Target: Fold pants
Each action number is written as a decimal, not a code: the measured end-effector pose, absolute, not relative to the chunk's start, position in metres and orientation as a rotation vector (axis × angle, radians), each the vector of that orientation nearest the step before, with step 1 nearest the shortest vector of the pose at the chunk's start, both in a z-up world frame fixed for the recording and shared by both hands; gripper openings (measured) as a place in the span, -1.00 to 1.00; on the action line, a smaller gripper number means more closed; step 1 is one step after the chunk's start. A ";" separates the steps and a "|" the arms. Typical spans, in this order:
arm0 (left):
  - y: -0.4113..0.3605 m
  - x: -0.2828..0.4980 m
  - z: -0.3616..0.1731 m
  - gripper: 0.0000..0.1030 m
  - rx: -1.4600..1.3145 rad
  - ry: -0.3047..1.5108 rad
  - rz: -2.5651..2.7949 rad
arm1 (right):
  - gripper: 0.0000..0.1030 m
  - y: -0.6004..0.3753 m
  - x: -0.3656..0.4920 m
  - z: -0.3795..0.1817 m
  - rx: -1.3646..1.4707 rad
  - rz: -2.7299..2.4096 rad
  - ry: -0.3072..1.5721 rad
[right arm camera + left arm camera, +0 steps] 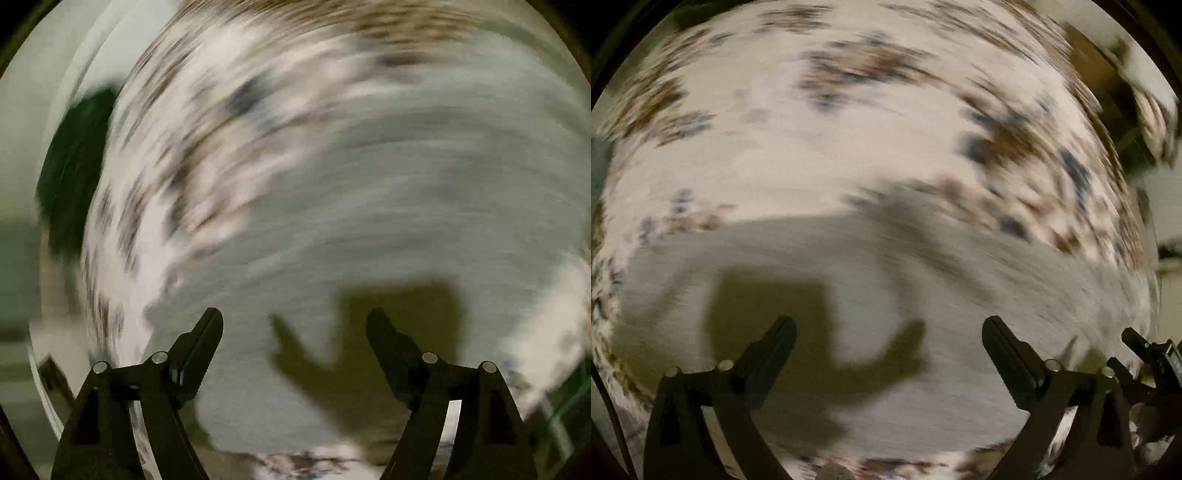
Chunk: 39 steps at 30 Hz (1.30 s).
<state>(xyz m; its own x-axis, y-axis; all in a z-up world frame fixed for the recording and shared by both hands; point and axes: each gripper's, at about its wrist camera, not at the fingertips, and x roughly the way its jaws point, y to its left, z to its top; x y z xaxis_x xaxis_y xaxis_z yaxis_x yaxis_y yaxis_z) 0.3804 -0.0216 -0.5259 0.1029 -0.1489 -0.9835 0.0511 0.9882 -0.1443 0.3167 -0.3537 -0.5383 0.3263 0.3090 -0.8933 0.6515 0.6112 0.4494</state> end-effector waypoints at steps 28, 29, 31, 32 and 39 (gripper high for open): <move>-0.311 0.381 -0.637 1.00 0.181 1.717 -0.206 | 0.10 -0.660 0.227 -0.629 1.249 -0.198 0.814; -0.309 0.383 -0.629 1.00 0.144 1.711 -0.211 | 0.10 -0.659 0.225 -0.625 1.256 -0.173 0.770; -0.307 0.386 -0.613 1.00 0.084 1.690 -0.225 | 0.10 -0.660 0.217 -0.617 1.282 -0.135 0.694; -0.306 0.387 -0.608 1.00 0.070 1.680 -0.225 | 0.11 -0.660 0.214 -0.619 1.281 -0.144 0.704; -0.302 0.405 -0.601 1.00 0.043 1.650 -0.210 | 0.05 -0.660 0.222 -0.662 1.377 -0.115 0.760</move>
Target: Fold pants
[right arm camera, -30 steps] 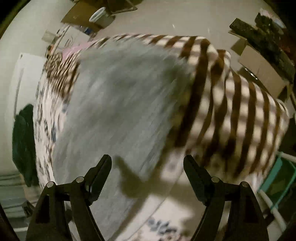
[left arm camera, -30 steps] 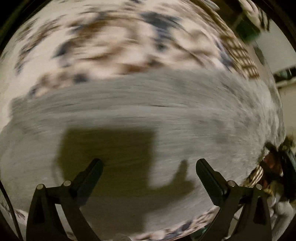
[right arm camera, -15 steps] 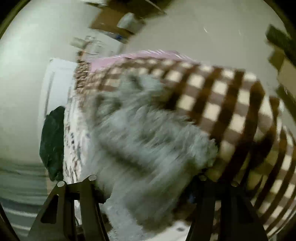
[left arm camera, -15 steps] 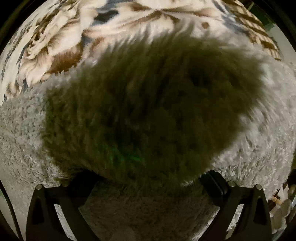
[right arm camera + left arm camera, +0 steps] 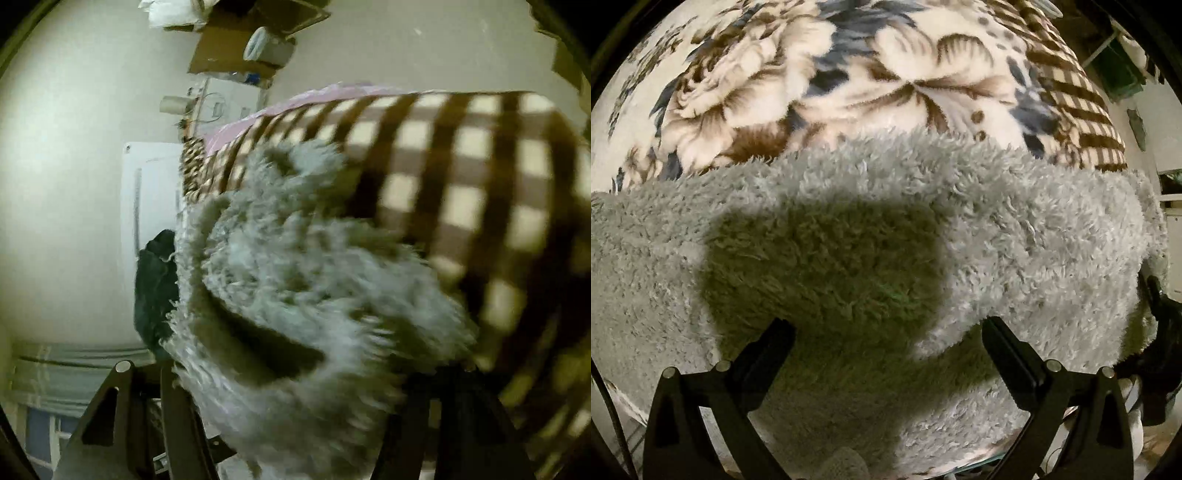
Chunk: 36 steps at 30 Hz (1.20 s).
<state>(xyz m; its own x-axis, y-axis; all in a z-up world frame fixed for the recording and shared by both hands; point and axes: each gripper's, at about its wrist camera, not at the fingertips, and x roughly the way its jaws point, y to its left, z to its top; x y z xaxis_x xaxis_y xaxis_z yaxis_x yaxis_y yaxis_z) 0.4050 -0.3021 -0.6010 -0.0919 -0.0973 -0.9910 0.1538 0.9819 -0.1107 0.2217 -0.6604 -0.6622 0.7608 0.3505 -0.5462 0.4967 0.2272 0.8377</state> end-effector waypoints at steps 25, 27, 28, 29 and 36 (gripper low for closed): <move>0.012 0.349 -0.495 1.00 -0.018 1.525 0.045 | -0.59 -0.296 0.306 -0.488 0.555 0.077 1.070; 0.046 0.334 -0.492 1.00 -0.034 1.520 0.081 | -0.59 -0.236 0.311 -0.501 0.476 0.126 1.117; 0.067 0.326 -0.492 1.00 -0.050 1.520 0.099 | -0.59 -0.210 0.311 -0.507 0.427 0.149 1.141; 0.083 0.323 -0.492 1.00 -0.067 1.519 0.115 | -0.58 -0.178 0.307 -0.513 0.359 0.166 1.172; 0.136 0.324 -0.480 1.00 -0.201 1.482 0.123 | 0.57 -0.073 0.306 -0.538 0.185 0.385 1.368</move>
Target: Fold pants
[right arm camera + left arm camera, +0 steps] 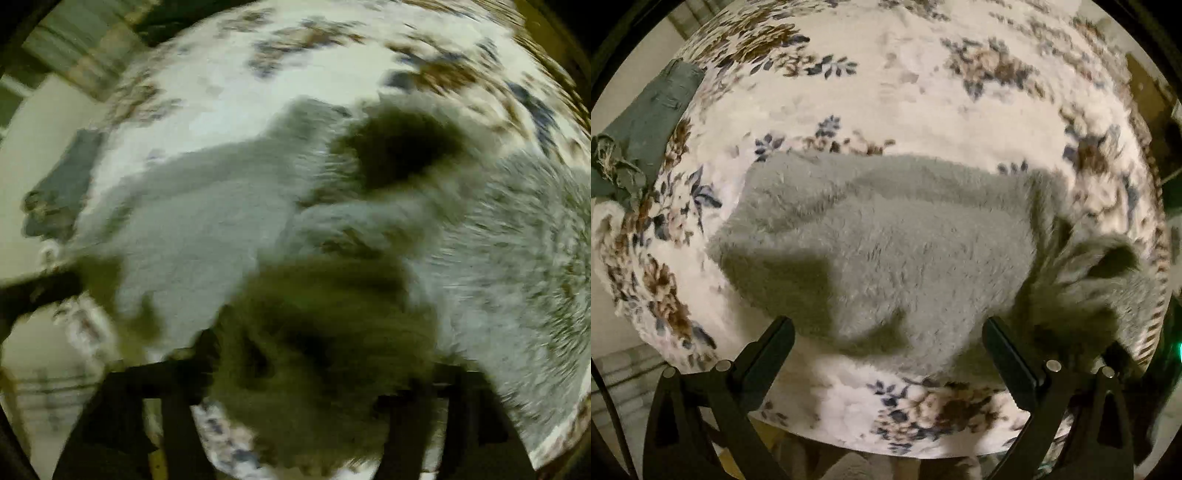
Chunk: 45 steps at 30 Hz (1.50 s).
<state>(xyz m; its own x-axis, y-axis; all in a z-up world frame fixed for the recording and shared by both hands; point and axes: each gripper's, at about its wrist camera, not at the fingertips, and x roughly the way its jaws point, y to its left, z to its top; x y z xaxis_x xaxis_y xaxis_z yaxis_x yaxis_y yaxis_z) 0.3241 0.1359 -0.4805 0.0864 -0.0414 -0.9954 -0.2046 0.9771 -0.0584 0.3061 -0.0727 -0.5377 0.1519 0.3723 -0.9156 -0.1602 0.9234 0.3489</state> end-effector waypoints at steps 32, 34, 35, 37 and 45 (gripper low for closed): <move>0.055 0.357 -0.533 -0.43 -0.365 1.561 -0.203 | 0.29 -0.329 0.347 -0.553 0.730 0.067 1.429; 0.054 0.361 -0.514 -0.30 -0.338 1.518 -0.208 | 0.31 -0.327 0.349 -0.538 0.717 0.084 1.406; 0.052 0.364 -0.506 -0.17 -0.323 1.503 -0.211 | 0.31 -0.325 0.353 -0.533 0.698 0.100 1.407; 0.036 0.377 -0.488 -0.06 -0.303 1.474 -0.248 | 0.31 -0.322 0.361 -0.532 0.625 0.088 1.442; -0.146 0.420 -0.464 0.08 0.157 1.484 -0.651 | 0.31 -0.367 0.282 -0.560 0.961 -0.133 1.469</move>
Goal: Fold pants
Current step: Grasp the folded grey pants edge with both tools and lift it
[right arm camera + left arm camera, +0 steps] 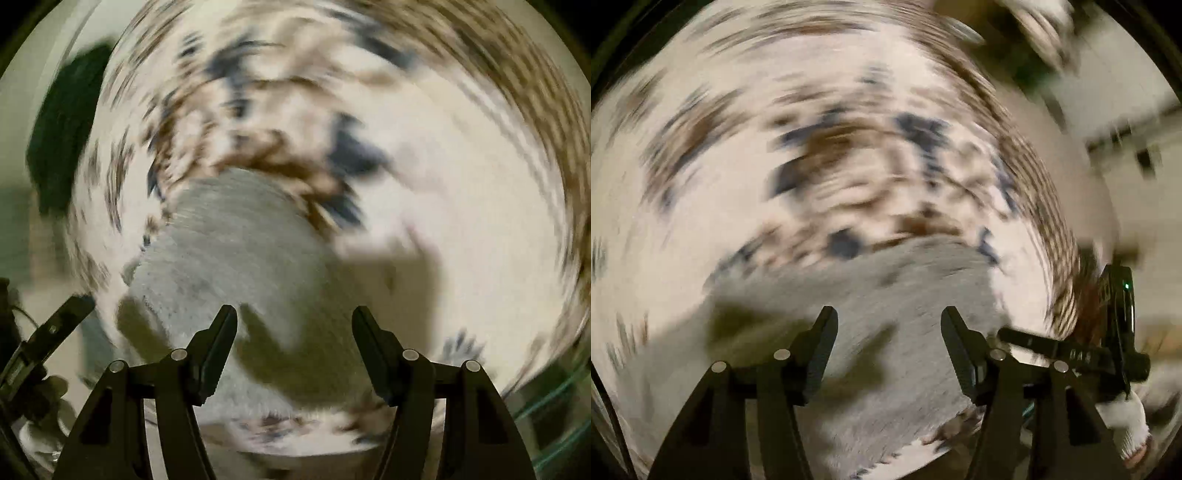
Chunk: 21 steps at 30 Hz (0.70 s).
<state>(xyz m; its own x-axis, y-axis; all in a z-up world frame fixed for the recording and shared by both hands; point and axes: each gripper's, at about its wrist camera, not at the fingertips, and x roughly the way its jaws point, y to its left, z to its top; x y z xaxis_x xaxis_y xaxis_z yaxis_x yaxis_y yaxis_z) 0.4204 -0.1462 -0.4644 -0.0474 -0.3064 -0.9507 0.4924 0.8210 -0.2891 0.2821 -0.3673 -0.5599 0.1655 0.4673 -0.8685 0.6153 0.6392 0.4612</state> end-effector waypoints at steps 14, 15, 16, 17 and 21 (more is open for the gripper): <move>-0.302 0.401 -0.568 -0.66 0.834 1.573 -0.801 | -0.45 -0.353 0.195 -0.642 1.537 -0.023 1.333; -0.303 0.401 -0.565 -0.76 0.842 1.545 -0.798 | -0.71 -0.352 0.195 -0.643 1.527 -0.036 1.332; -0.304 0.404 -0.563 -0.80 0.840 1.527 -0.789 | -0.76 -0.351 0.197 -0.642 1.501 -0.052 1.329; -0.304 0.410 -0.560 -0.91 0.828 1.508 -0.774 | -0.77 -0.350 0.197 -0.641 1.472 -0.072 1.330; -0.303 0.455 -0.557 -1.00 0.766 1.486 -0.667 | -0.81 -0.349 0.182 -0.639 1.417 -0.124 1.369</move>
<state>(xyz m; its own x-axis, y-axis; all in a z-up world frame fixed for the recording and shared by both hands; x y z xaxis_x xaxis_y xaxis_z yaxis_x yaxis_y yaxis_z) 0.4548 -0.3030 -0.5566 -0.0051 0.0698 -0.9975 0.7920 0.6093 0.0386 0.1824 -0.3485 -0.6394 0.3250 0.6352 -0.7007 0.7510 0.2770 0.5994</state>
